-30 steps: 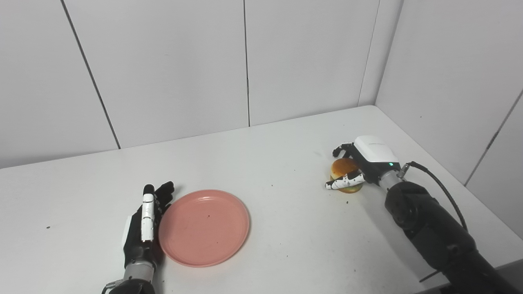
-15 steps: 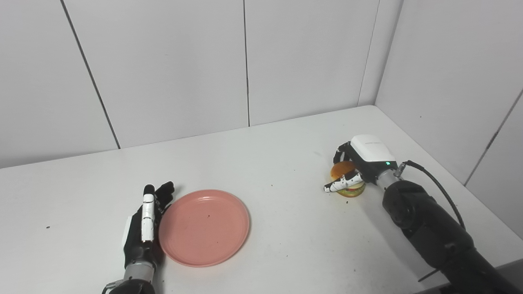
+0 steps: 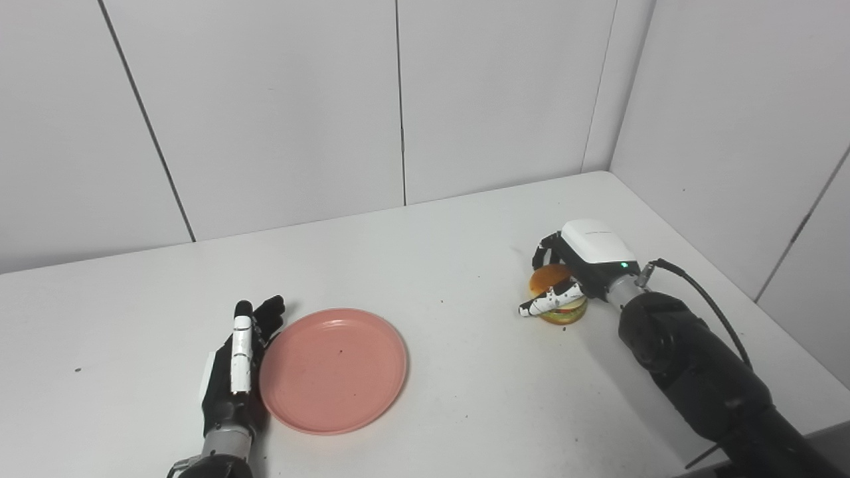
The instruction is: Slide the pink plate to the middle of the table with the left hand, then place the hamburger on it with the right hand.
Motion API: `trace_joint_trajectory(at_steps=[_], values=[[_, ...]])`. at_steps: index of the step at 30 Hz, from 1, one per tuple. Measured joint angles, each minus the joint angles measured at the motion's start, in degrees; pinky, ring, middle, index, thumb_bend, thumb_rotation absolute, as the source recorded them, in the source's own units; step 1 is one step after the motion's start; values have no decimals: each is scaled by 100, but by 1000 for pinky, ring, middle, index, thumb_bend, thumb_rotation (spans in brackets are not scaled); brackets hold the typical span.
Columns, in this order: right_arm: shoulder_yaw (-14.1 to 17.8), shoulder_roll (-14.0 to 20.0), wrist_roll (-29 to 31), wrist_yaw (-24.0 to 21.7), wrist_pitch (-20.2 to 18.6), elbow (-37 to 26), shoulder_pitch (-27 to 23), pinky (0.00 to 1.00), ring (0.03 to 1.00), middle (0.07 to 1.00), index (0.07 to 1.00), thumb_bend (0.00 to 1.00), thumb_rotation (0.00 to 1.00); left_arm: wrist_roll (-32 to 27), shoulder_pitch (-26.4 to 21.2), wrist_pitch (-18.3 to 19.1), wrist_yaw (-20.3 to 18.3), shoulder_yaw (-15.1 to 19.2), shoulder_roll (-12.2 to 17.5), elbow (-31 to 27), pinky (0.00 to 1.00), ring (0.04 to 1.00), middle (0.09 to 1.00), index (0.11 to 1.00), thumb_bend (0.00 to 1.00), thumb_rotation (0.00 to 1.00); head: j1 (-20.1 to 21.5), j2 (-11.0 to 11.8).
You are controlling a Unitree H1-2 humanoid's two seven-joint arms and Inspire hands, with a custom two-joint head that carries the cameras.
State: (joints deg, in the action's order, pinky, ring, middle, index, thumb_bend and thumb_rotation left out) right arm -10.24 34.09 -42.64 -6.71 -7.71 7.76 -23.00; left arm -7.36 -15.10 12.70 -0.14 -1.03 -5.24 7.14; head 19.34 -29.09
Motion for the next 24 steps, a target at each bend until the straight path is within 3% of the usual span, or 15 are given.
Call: trace_joint_trajectory(at_steps=[3,14,24], values=[[8,-15,2,-151,-27,-305,-25,197,267,354,496,715,390,4,0,2,0,-20,-1,0,893,904,843,703,629,974,-9,9],[-17,-328,133,-909,-259,-1249,-404,242,312,396,504,712,441,20,3,0,6,-76,-80,11,873,899,852,715,643,968,-246,-35],[-166,-675,170,-1244,-258,-1473,-678,235,309,400,528,708,412,283,-2,-123,155,-200,-368,141,853,889,848,705,642,969,-1160,-141]])
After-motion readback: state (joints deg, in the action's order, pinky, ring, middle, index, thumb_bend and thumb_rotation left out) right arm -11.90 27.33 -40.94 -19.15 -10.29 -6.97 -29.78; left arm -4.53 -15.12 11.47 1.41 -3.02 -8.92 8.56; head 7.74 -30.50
